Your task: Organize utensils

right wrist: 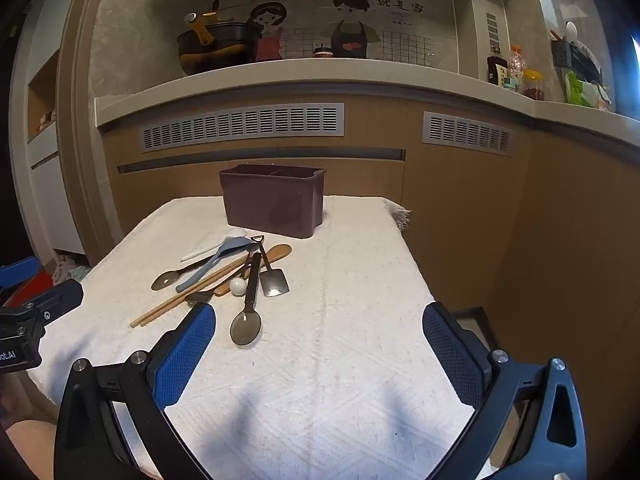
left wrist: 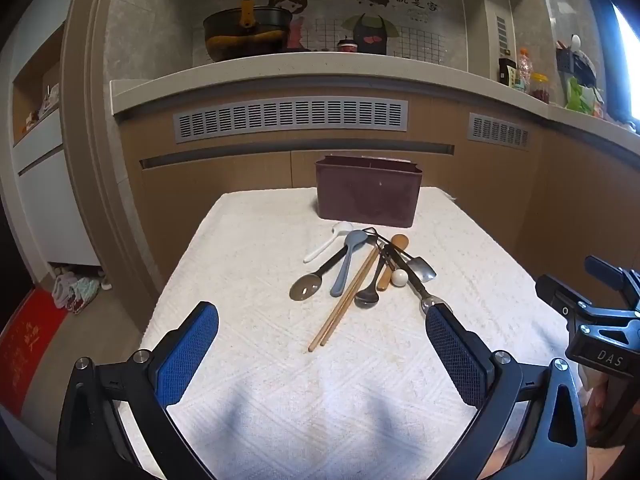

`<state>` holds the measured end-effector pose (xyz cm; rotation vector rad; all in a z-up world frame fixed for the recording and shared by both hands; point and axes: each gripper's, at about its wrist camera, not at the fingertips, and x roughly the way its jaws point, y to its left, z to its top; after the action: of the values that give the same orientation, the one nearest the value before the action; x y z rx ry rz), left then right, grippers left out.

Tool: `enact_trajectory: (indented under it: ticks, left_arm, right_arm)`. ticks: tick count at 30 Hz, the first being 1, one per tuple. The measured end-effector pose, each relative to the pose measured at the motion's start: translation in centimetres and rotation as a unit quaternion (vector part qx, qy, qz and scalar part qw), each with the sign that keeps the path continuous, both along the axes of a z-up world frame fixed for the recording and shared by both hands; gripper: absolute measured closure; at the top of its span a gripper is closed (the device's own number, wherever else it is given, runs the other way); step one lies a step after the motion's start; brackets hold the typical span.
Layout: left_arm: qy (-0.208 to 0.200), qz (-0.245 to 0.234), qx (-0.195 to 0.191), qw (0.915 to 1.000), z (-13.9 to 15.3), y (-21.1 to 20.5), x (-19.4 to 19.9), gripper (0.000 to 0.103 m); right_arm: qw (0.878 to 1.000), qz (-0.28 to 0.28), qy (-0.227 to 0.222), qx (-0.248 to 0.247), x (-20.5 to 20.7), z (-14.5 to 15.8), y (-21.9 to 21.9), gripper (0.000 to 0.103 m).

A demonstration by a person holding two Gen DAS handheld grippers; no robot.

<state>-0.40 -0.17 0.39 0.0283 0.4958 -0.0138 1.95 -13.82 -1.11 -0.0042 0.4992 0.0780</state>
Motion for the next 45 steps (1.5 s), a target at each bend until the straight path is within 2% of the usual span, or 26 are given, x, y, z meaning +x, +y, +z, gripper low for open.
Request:
enact_trajectory:
  ticks: [1, 4, 5, 15, 25, 45]
  left_arm:
    - [-0.003, 0.004, -0.016, 0.9999, -0.3, 0.7, -0.3, 0.0]
    - [-0.007, 0.004, -0.017, 0.9998, -0.3, 0.8, -0.6, 0.0]
    - [0.007, 0.007, -0.019, 0.9998, -0.2, 0.6, 0.2, 0.0]
    - [0.002, 0.01, -0.017, 0.9998, -0.6, 0.4, 0.5, 0.0]
    - [0.006, 0.007, -0.022, 0.9997, 0.4, 0.7, -0.4, 0.0]
    - [0.01, 0.003, -0.023, 0.9997, -0.4, 0.7, 0.4, 0.0]
  right_arm:
    - [1.0, 0.0, 0.0, 0.0, 0.0, 0.1, 0.1, 0.0]
    - [1.0, 0.005, -0.003, -0.003, -0.1, 0.3, 0.5, 0.0]
    - [1.0, 0.003, -0.006, -0.001, -0.7, 0.1, -0.1, 0.0]
    - [1.0, -0.013, -0.011, -0.003, -1.0, 0.3, 0.0, 0.0]
    - [1.0, -0.003, -0.014, -0.009, -1.2, 0.6, 0.1, 0.0]
    - [1.0, -0.011, -0.016, -0.009, -1.1, 0.5, -0.3, 0.0]
